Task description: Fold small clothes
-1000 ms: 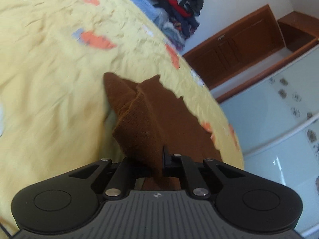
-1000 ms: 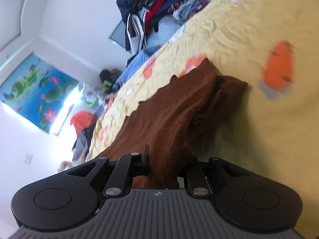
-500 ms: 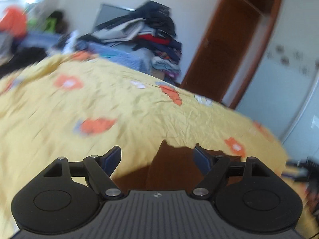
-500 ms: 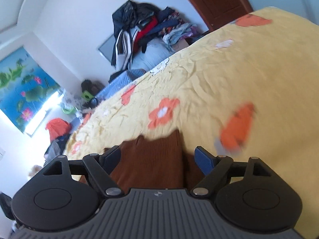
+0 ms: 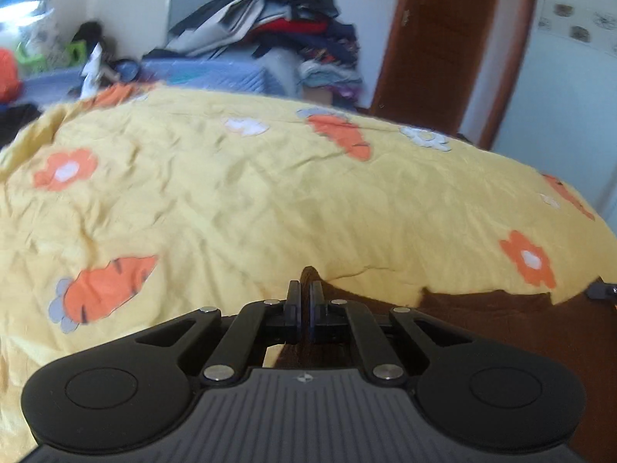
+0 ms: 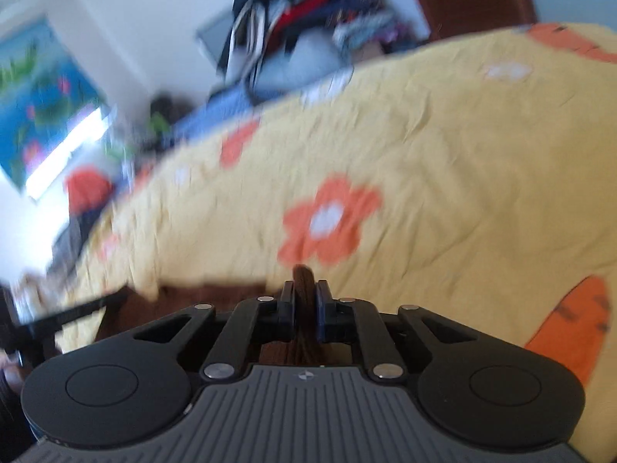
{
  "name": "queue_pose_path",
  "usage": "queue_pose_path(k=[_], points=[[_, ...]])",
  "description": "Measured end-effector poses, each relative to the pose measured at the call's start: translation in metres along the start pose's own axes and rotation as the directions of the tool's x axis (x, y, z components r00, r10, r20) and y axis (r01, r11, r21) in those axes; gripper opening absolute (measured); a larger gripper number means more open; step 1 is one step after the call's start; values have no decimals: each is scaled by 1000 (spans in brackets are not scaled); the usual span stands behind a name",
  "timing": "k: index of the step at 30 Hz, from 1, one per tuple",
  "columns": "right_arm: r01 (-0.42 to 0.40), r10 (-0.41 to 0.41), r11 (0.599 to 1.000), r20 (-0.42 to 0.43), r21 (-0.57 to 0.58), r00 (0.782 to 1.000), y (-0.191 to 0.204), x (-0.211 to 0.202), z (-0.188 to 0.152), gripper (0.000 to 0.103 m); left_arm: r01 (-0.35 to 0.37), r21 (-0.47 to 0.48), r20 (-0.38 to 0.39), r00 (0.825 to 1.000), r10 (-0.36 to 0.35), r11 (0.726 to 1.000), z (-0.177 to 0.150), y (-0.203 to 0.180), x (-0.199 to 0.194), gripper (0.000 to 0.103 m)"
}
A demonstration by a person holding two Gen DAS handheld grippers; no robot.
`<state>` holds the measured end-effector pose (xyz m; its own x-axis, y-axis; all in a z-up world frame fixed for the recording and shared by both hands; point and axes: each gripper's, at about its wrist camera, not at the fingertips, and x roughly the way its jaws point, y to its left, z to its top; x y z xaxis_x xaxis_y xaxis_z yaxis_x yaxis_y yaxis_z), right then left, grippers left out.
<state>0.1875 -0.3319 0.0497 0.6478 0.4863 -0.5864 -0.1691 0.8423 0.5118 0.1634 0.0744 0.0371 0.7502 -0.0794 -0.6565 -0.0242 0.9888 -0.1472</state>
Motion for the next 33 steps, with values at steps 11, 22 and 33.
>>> queue_pose_path(k=[11,22,33], points=[[48,-55,997,127,60,990,-3,-22,-15,55,25,130,70,997,-34,991,-9,-39,-34,8],[82,-70,975,63,-207,996,34,26,-44,78,59,139,49,997,-66,989,-36,-48,14,26],[72,-51,976,104,-205,993,68,-4,-60,103,39,156,60,997,-49,987,-38,-54,12,26]])
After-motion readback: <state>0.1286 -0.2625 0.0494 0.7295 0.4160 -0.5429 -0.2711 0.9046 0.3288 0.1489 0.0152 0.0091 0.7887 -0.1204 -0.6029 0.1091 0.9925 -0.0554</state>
